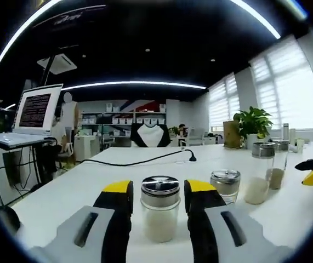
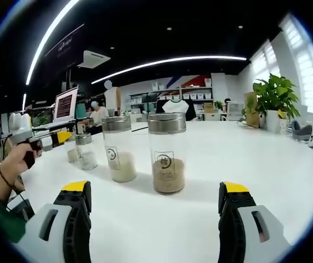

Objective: Rotate the seasoning bottle until the label or dispensing opening points toward the visible target arrow and the bottle remains upright within the marked orientation range

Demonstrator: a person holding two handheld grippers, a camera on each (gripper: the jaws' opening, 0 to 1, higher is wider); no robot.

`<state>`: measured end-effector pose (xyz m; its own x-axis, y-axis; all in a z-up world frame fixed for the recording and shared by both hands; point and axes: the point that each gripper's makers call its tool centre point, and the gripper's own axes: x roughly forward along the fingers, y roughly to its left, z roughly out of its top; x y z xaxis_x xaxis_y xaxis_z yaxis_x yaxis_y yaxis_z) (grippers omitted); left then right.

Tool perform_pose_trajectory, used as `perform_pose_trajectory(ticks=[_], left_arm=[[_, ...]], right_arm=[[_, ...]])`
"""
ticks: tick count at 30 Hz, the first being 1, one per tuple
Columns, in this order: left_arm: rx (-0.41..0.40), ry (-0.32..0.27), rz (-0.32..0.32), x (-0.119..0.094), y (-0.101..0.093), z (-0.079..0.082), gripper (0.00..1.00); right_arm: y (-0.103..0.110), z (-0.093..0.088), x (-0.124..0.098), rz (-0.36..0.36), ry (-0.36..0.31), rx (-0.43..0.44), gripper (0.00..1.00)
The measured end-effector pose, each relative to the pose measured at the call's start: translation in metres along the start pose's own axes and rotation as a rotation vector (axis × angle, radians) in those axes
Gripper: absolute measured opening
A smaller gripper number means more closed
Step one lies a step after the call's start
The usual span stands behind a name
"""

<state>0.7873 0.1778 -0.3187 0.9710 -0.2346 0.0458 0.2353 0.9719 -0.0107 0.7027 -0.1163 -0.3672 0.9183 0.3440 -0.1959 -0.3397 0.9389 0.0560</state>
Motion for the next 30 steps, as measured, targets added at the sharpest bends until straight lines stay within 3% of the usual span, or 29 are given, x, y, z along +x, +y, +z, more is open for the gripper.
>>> perform_pose_trajectory(ticks=[4, 10, 30], left_arm=[[0.001, 0.0, -0.021, 0.0055, -0.0069, 0.0001, 0.38], [-0.003, 0.01, 0.005, 0.0067, -0.0013, 0.0002, 0.31], [0.02, 0.01, -0.04, 0.0088, -0.0018, -0.001, 0.3]], right_arm=[[-0.0004, -0.0002, -0.0002, -0.001, -0.001, 0.002, 0.99], [-0.0022, 0.0003, -0.0011, -0.007, -0.003, 0.005, 0.99], [0.001, -0.0009, -0.0021, -0.001, -0.004, 0.009, 0.99]])
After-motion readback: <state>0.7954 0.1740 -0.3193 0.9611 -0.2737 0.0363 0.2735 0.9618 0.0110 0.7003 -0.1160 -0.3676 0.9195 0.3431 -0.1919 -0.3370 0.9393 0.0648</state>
